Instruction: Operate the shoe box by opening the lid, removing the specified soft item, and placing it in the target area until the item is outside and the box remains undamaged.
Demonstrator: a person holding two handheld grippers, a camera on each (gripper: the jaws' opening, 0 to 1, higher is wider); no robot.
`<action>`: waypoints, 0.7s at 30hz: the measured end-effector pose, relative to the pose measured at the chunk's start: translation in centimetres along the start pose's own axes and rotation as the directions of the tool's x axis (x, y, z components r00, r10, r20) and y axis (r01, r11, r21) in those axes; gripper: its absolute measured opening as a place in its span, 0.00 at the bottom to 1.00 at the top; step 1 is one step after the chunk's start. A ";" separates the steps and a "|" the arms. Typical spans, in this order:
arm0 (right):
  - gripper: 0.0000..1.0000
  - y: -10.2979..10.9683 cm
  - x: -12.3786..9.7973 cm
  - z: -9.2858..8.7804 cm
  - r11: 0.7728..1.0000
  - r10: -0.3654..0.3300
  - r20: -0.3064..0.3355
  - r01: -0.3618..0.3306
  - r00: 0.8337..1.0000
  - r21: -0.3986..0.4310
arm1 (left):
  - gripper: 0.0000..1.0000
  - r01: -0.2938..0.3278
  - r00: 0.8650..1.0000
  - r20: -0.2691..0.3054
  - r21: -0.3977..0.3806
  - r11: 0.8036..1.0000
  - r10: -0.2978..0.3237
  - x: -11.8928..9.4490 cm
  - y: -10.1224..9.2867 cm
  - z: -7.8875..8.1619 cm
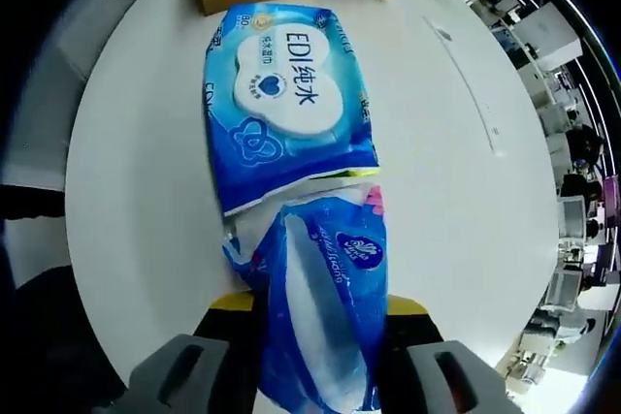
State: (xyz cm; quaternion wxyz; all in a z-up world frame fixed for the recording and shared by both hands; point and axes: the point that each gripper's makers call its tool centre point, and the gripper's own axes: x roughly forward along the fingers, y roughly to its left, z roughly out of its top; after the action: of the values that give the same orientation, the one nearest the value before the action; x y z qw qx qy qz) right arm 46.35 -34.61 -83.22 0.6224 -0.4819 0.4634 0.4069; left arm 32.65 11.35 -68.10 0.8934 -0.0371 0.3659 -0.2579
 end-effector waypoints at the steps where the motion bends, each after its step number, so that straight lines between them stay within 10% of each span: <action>1: 0.44 0.2 0.1 0.1 1.000 -0.001 -0.001 0.001 1.000 -0.007 | 0.40 0.001 1.000 -0.002 0.000 1.000 -0.001 0.0 0.1 -0.1; 21: 0.53 -1.0 -2.1 0.7 0.996 -0.084 0.007 0.084 0.996 -0.015 | 0.40 0.069 0.997 -0.036 0.029 0.997 -0.068 1.2 -0.9 -1.0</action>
State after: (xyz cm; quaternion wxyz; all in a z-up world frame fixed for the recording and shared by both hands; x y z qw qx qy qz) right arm 46.90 -34.23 -80.91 0.6366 -0.5046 0.4376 0.3855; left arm 32.32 10.15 -69.40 0.8780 -0.0316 0.3760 -0.2945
